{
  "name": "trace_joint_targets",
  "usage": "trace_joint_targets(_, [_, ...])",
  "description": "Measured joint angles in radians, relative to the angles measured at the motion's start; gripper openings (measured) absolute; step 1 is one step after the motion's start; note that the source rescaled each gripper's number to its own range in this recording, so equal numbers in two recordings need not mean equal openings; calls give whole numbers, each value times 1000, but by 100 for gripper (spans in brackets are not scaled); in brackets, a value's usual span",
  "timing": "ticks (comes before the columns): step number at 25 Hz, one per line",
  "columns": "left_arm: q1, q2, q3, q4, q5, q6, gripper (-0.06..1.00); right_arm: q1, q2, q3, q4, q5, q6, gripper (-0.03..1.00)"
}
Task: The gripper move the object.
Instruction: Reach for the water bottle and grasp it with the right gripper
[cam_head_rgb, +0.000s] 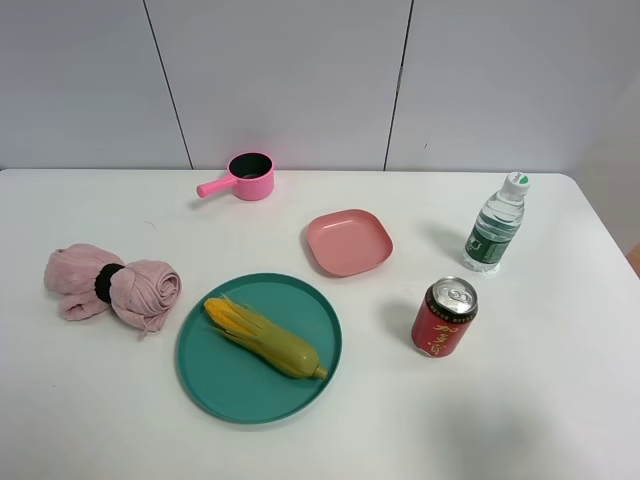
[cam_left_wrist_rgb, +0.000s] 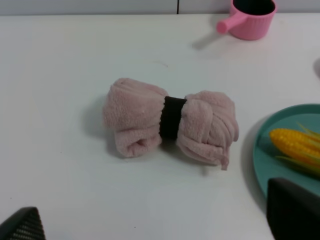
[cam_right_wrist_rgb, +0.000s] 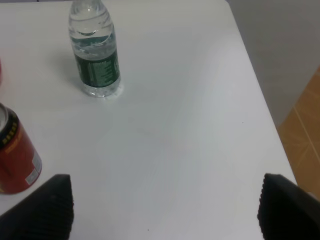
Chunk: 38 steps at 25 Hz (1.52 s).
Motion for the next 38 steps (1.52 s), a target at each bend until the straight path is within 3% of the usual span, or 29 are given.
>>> trace_joint_targets(4, [0, 0, 0, 0, 0, 0, 100, 0, 84, -51, -2, -49, -1, 50])
trace_joint_targets(7, [0, 0, 0, 0, 0, 0, 100, 0, 188, -88, -2, -140, -48, 50])
trace_joint_targets(13, [0, 0, 0, 0, 0, 0, 100, 0, 390, -89, 42, -468, -169, 50])
trace_joint_targets(19, [0, 0, 0, 0, 0, 0, 100, 0, 574, -89, 59, -750, -187, 50])
trace_joint_targets(25, [0, 0, 0, 0, 0, 0, 100, 0, 745, -74, 78, -876, -187, 50])
trace_joint_targets(38, [0, 0, 0, 0, 0, 0, 100, -3, 873, 212, 94, -1180, -200, 50])
